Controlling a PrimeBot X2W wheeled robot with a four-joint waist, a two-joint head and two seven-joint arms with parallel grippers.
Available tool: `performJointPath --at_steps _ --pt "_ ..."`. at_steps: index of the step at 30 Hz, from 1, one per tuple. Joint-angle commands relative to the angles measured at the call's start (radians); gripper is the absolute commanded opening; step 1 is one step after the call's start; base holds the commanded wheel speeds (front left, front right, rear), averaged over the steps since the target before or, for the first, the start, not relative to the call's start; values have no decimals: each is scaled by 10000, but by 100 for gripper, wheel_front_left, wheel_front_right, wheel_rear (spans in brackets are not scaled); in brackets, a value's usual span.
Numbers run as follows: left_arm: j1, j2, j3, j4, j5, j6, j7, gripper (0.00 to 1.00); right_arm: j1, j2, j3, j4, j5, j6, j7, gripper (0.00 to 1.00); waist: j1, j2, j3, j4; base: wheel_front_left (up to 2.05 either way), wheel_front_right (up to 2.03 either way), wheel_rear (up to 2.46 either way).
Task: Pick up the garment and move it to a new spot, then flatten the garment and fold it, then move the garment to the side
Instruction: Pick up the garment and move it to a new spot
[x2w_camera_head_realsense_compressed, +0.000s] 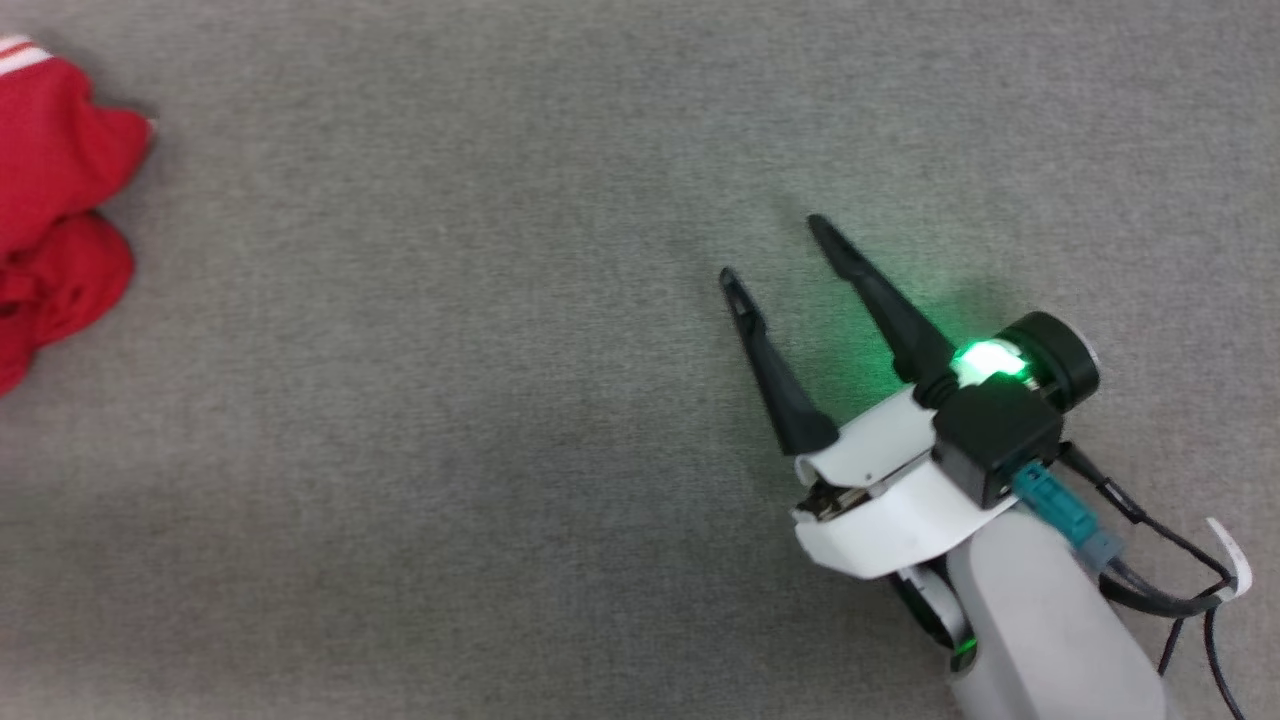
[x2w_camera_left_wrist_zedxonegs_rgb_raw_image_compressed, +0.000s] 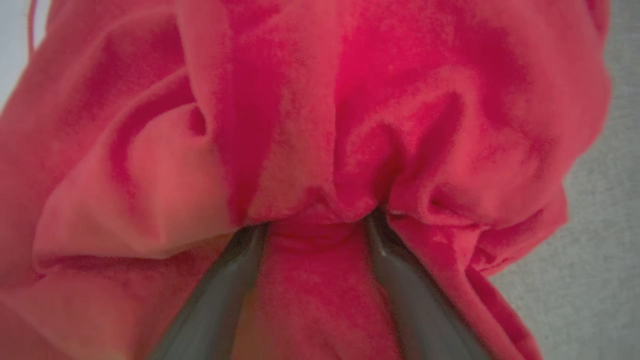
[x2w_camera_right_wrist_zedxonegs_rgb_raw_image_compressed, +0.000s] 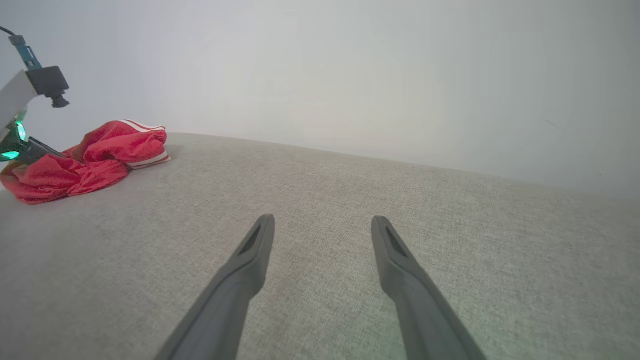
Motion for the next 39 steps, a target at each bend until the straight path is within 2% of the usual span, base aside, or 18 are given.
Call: performJointPath --at_steps 1,2,3,4,10,15,18,22,27,33,39 --pt "610 -784 -563 177 -172 86 311 89 141 38 153 -86 -113 -14 -9 100 1 0 348 -418 0 0 0" --pt "668 -898 -617 192 -259 94 419 38 217 35 190 -117 -198 -14 -9 100 1 0 313 -405 0 0 0" --pt "709 -1014 -676 186 -286 94 497 5 256 29 204 -149 -240 -14 -7 100 1 0 254 -376 0 0 0" --pt "745 -1135 -718 153 -355 93 495 0 294 33 203 -202 -277 -14 -9 100 1 0 164 -341 0 0 0" --pt "543 -1453 -483 126 -770 8 -311 0 671 26 -121 -83 -222 -14 -8 100 1 0 -780 -17 0 0 0" --pt "215 -1188 -81 -183 -1063 -13 -1022 0 903 29 -557 186 87 -14 -8 100 1 0 -1681 269 0 0 0" --pt "-32 -872 238 -668 -1285 43 -1254 0 1061 27 -681 248 340 -14 -8 100 1 0 -2049 327 0 0 0" --pt "-230 -940 446 -1925 -1495 36 -1167 0 1299 21 -915 191 627 -14 -8 100 1 0 -2378 277 0 0 0" --pt "-454 -842 676 -3709 -1539 37 -836 0 1763 24 -1303 -136 1111 -14 -8 100 1 0 -2497 18 0 0 0" --pt "-678 -1108 650 -5485 -1373 37 -290 0 2199 26 -1794 -685 1599 -14 -8 100 1 0 -2303 -499 0 0 0" --pt "-915 -1864 434 -6315 -1194 37 112 0 2365 32 -1919 -1323 2047 -14 -8 100 1 0 -1856 -1325 0 0 0"
